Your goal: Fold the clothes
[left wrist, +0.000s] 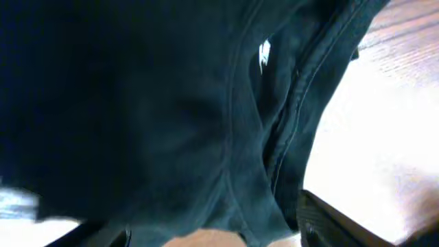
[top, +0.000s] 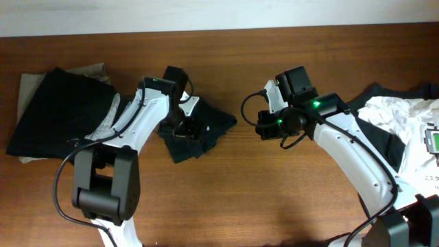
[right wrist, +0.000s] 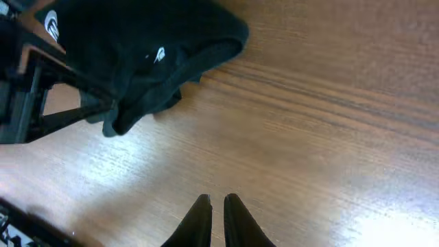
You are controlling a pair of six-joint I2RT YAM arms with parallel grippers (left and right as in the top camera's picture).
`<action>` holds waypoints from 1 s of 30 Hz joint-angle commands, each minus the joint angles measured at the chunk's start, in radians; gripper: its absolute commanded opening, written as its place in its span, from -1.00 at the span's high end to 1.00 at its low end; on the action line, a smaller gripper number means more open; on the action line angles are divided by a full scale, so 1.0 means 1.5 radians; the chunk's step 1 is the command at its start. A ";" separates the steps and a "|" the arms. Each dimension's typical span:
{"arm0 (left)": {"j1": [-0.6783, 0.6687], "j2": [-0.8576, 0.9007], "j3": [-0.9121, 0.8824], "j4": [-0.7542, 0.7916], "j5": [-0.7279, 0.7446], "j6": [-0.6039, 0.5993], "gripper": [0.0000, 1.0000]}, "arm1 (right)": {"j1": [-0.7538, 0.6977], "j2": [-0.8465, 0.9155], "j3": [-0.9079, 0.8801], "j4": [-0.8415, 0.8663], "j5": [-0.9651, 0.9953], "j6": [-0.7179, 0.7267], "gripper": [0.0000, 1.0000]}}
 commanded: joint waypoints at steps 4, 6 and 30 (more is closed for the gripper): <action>0.000 0.006 -0.020 0.069 0.017 -0.012 0.47 | -0.003 -0.005 0.005 -0.001 0.006 -0.005 0.75; 0.000 0.004 -0.018 0.069 0.021 -0.012 0.99 | -0.003 -0.005 0.005 -0.006 0.006 -0.005 0.76; 0.068 -0.050 0.029 -0.225 -0.186 0.030 -0.95 | -0.003 -0.005 0.005 -0.010 0.024 -0.005 0.57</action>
